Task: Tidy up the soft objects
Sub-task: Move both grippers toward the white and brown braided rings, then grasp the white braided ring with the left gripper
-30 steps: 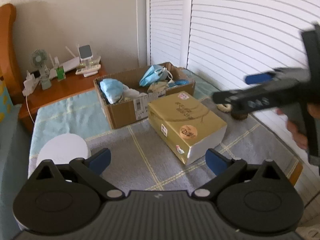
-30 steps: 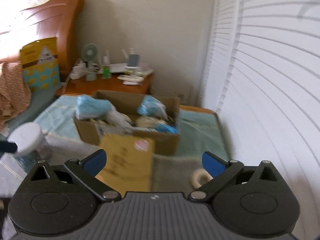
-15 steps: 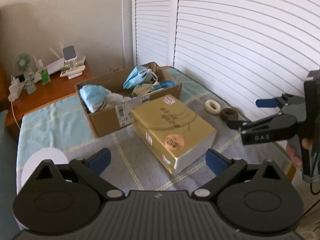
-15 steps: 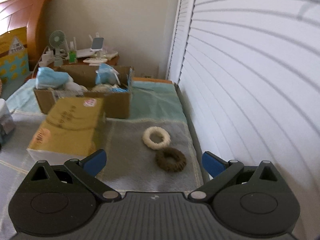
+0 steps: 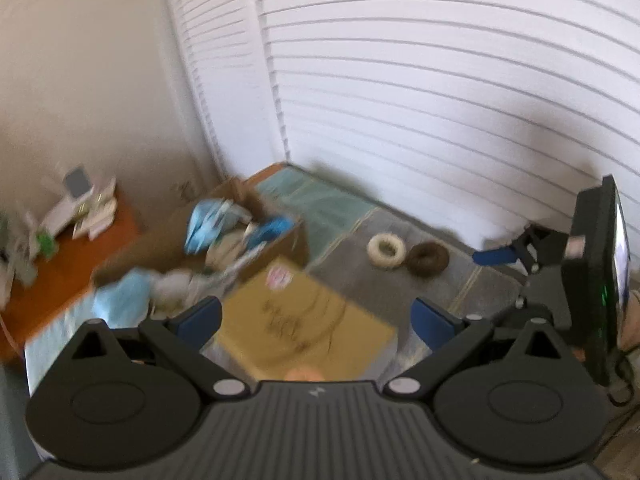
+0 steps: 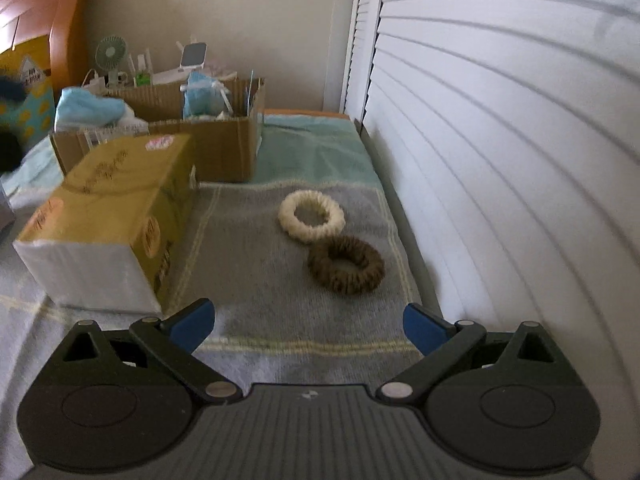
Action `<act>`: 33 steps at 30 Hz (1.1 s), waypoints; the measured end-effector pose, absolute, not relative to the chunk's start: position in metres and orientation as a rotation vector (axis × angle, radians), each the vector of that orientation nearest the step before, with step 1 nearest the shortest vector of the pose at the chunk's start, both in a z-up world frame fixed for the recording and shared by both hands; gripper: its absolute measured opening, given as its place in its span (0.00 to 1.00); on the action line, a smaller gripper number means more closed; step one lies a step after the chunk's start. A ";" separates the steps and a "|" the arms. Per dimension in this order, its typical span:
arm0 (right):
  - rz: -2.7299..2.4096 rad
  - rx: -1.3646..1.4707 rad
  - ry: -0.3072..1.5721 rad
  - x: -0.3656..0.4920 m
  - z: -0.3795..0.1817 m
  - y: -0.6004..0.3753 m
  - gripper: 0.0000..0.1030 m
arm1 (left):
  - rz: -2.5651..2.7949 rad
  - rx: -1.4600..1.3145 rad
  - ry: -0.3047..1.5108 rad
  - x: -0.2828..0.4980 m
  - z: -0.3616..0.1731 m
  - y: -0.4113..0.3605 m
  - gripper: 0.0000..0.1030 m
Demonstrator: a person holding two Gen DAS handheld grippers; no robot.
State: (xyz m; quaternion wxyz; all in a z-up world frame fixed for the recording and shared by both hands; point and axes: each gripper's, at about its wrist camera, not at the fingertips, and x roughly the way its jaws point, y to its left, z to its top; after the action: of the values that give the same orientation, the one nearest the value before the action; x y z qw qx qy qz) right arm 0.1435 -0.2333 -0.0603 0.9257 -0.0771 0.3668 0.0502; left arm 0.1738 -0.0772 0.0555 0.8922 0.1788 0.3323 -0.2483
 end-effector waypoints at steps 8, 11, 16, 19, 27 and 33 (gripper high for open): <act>0.136 -0.116 0.773 0.140 -0.066 -0.239 1.00 | -0.618 0.463 0.715 0.209 0.037 -0.135 0.89; 0.139 -0.116 0.779 0.138 -0.066 -0.238 1.00 | -0.642 0.475 0.738 0.220 0.026 -0.150 0.79; 0.128 -0.112 0.787 0.136 -0.065 -0.237 1.00 | -0.679 0.489 0.771 0.233 0.010 -0.167 0.61; 0.126 -0.111 0.789 0.132 -0.065 -0.237 1.00 | -0.701 0.494 0.789 0.240 0.002 -0.176 0.51; 0.129 -0.111 0.792 0.128 -0.062 -0.235 1.00 | -0.706 0.464 0.816 0.261 -0.018 -0.194 0.45; 0.136 -0.113 0.788 0.130 -0.064 -0.236 1.00 | -0.662 0.455 0.835 0.277 -0.034 -0.201 0.45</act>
State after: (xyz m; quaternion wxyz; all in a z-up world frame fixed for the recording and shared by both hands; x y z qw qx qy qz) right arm 0.1297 -0.2361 -0.0645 0.9195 -0.0551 0.3835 0.0664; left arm 0.2771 -0.2010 -0.0339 0.8369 0.2148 0.3944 -0.3129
